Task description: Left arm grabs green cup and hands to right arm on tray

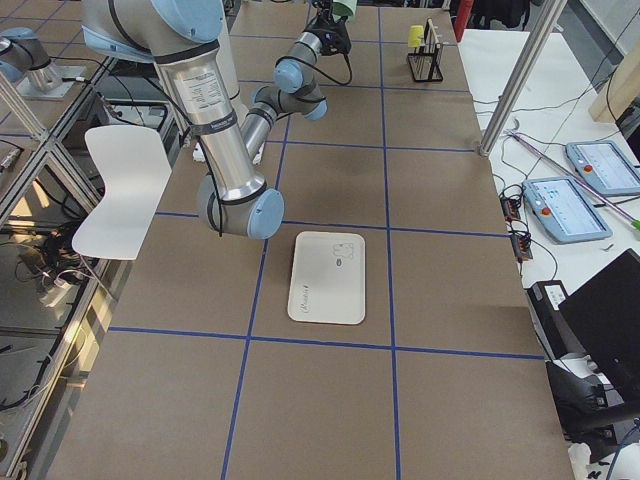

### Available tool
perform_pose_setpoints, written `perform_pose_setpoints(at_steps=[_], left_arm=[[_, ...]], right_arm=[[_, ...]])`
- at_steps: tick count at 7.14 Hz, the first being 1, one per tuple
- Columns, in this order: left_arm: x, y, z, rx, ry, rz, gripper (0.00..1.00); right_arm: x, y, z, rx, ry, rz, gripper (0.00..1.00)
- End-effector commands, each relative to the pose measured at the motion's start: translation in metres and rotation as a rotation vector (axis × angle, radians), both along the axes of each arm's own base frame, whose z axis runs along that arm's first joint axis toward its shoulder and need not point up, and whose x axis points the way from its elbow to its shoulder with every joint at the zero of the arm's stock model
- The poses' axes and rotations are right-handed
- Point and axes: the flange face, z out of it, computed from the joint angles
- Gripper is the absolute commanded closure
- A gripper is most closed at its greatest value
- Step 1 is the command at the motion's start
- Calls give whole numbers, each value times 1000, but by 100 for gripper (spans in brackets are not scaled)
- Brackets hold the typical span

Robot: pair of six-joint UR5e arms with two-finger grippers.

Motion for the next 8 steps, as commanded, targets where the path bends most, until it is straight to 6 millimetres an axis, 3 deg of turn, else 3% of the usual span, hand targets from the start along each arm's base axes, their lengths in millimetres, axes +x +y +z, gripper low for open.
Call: perform_pose_setpoints(at_steps=[1, 6, 8], left_arm=[[2, 1, -3, 3, 3, 5, 94], [2, 1, -3, 7, 1, 5, 94], [2, 2, -3, 7, 1, 7, 94]], right_arm=[[-4, -1, -11, -6, 12, -1, 30], [-2, -1, -17, -2, 4, -2, 44], [-2, -1, -17, -2, 4, -2, 55]])
